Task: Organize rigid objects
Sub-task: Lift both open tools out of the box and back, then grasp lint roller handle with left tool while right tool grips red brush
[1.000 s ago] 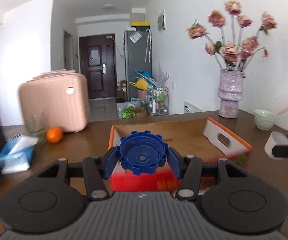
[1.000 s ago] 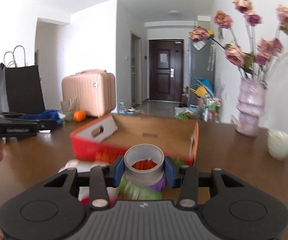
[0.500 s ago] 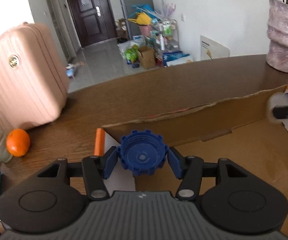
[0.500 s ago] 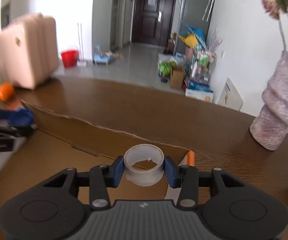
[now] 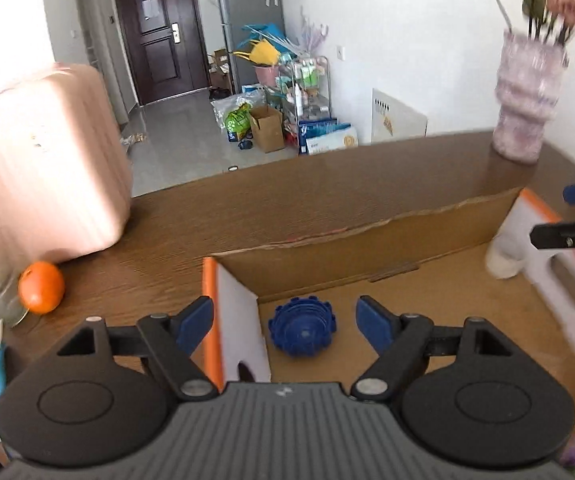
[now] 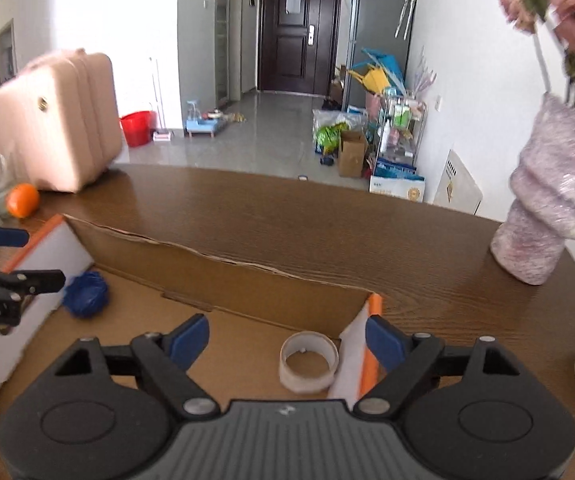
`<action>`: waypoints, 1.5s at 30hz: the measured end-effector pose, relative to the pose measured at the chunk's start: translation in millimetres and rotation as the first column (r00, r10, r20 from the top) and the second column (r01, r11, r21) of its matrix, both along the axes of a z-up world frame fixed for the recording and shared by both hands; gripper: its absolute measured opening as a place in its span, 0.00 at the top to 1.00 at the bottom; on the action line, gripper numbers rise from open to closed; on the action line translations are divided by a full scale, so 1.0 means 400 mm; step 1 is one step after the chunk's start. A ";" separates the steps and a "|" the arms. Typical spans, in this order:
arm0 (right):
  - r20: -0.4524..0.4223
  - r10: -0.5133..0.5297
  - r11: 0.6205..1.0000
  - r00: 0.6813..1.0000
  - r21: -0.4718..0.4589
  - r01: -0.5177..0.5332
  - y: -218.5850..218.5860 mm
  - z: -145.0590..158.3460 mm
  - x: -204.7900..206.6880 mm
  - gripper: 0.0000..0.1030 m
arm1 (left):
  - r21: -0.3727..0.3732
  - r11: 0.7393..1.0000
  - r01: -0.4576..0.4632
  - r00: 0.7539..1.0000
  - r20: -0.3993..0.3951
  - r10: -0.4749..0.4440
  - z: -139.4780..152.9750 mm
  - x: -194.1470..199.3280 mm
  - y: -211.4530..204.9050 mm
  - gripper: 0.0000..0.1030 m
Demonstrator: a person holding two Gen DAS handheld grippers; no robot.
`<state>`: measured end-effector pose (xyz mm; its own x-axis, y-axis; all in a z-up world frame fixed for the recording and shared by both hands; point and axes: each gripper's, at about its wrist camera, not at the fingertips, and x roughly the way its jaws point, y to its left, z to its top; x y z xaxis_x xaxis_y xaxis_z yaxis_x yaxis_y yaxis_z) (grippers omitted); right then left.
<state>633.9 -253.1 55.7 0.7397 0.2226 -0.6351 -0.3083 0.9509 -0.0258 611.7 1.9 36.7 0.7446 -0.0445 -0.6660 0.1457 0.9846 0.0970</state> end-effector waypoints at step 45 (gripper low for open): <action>0.418 -0.139 0.950 0.898 0.313 0.002 -0.171 -0.201 -1.315 0.00 | -0.029 0.995 -0.096 0.917 0.385 0.100 -0.141 -1.290 0.031 0.00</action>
